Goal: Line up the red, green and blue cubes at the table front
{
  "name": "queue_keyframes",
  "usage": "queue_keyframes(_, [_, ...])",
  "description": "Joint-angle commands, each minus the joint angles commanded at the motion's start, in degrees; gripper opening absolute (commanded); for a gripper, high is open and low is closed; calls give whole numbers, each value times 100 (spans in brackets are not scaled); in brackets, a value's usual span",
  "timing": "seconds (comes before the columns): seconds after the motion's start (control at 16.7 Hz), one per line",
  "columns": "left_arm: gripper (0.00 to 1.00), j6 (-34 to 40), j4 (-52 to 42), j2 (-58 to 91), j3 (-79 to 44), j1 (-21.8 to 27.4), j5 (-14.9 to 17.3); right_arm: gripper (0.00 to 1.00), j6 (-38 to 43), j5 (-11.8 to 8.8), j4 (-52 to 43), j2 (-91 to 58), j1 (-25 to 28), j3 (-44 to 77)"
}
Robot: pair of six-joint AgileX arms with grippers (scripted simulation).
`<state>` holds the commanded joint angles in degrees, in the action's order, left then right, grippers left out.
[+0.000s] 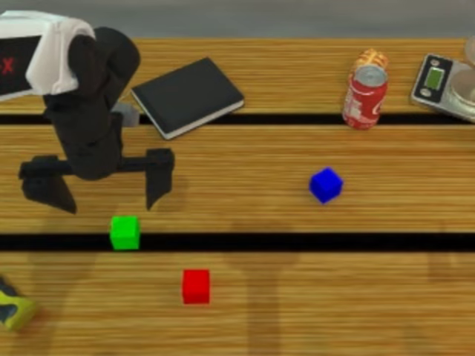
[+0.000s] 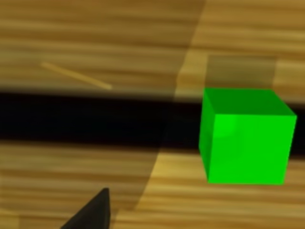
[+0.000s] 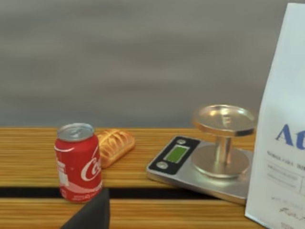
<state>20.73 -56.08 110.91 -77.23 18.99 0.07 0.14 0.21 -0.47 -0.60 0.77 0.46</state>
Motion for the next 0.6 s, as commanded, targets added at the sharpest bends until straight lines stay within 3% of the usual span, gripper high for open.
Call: queue_keyframes(0.6, [100,-1,338,242,121,-2,1,100,-14,-21,47,60,-20,-47])
